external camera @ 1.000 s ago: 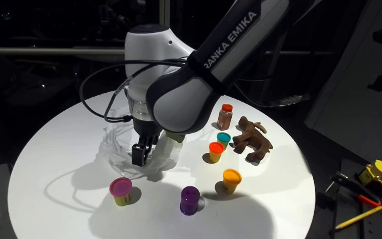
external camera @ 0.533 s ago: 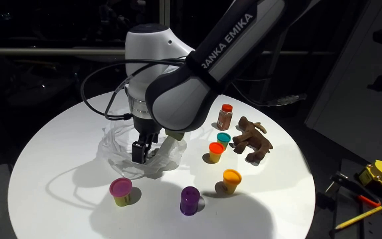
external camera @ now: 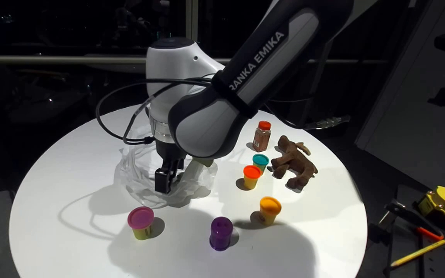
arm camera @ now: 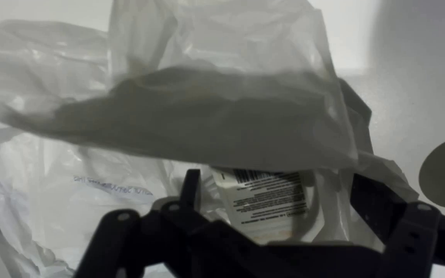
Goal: Remove the contents from the bag and put them on the table.
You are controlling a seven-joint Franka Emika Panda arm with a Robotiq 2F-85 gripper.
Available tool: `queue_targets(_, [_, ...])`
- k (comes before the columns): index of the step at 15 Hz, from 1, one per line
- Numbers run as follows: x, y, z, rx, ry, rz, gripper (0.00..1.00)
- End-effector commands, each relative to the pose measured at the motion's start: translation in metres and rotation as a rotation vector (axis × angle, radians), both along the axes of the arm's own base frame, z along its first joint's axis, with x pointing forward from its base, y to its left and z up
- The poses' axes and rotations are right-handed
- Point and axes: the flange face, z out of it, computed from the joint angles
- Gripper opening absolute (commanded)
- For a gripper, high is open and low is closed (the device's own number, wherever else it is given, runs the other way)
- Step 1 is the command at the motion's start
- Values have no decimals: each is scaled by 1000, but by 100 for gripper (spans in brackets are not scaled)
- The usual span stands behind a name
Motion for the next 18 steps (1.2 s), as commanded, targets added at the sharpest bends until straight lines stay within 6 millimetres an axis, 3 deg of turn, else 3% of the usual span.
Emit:
queue_targets(1, [11,0,-1,12,7,19,100])
queue_targets(6, [15,-2,-6,14,19,26,100])
queue_targets(7, [16,-3,-5,16,19,25,75])
queue_targets(9, [17,-4,-4,18,20,26,68])
queue_targets(12, [19,-4,-3,21,23,30,42])
queue_targets(14, [19,-4,-2,21,22,30,34])
queue_targets(18, [20,-6,9,3,-4,9,34])
